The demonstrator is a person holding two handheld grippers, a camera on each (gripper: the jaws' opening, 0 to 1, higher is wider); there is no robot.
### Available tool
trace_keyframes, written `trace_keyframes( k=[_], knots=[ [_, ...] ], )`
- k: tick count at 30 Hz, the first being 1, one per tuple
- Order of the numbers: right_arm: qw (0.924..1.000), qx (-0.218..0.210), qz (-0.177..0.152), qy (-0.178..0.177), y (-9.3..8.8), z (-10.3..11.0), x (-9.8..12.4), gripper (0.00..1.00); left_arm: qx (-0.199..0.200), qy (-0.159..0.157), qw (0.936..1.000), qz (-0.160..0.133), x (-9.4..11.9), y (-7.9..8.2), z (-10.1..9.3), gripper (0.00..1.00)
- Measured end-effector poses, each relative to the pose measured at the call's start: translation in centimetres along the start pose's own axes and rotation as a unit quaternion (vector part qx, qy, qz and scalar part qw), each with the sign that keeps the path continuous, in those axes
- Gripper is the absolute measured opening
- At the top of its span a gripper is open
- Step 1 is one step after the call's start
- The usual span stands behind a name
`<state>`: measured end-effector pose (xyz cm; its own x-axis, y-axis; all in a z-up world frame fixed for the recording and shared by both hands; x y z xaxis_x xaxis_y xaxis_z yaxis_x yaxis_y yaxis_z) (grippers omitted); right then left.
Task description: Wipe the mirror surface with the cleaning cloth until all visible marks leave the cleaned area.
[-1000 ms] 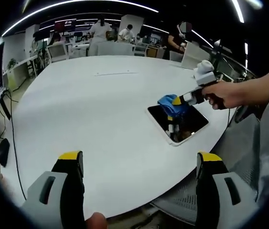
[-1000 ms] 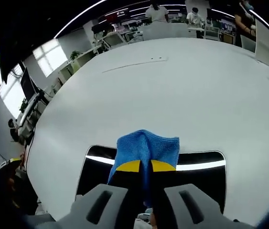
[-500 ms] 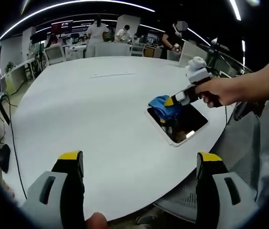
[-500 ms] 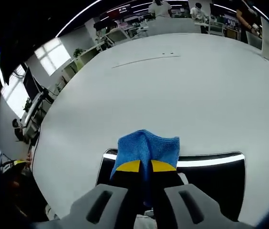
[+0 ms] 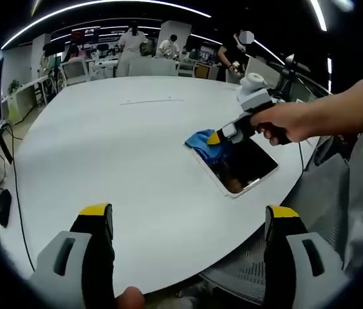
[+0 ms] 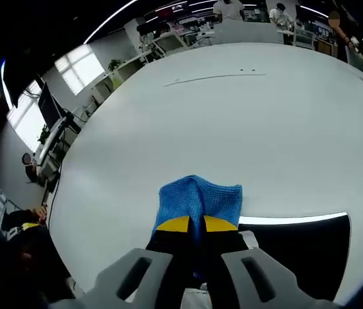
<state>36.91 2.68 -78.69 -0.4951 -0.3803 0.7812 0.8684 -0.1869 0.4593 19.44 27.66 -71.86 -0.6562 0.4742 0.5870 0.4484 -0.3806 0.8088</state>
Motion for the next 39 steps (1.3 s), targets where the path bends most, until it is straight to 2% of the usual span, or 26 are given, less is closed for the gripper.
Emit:
trace_keyframes(
  k=[5, 11, 16, 20, 26, 33, 39],
  knots=[
    [0.9999, 0.012, 0.0, -0.002, 0.0, -0.1, 0.0, 0.0, -0.005, 0.012, 0.9998, -0.013, 0.2, 0.5, 0.5, 0.93],
    [0.9999, -0.003, 0.01, 0.003, -0.3, -0.2, 0.3, 0.0, -0.002, 0.014, 0.9998, -0.013, 0.1, 0.8, 0.7, 0.96],
    [0.9999, 0.001, 0.014, 0.005, -0.9, 0.0, 0.5, 0.0, 0.012, 0.014, 0.9998, -0.009, 0.0, 0.5, 0.7, 0.99],
    [0.9996, 0.005, 0.028, 0.004, -1.6, 0.0, 1.1, 0.0, -0.002, 0.008, 0.9999, -0.011, -0.1, 0.7, 0.2, 0.99],
    [0.9993, 0.004, 0.036, 0.009, -2.3, -0.2, 1.6, 0.0, -0.003, 0.004, 0.9999, -0.01, -0.4, 0.4, 0.0, 0.99],
    [0.9988, 0.001, 0.047, 0.012, -3.0, -0.2, 2.0, 0.0, 0.001, 0.008, 0.9998, -0.017, -0.4, 0.3, 0.0, 0.99],
    [0.9982, -0.003, 0.059, 0.01, -3.8, 0.0, 2.5, 0.0, 0.01, 0.013, 0.9997, -0.018, -0.1, -0.3, -0.2, 0.99]
  ],
)
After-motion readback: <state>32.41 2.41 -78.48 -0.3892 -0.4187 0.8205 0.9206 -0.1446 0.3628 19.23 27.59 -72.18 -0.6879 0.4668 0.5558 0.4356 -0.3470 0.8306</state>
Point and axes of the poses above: the point that each gripper's makers call its tool centre point, and the gripper's own axes: x roughly backward along the fingers, z roughly to its left, y roughly out of its top, the point moved 10 cm from there along x, roughly backward along the fingers, and after that the axes turned 15 degrees about -x, right-handed, at the moved point
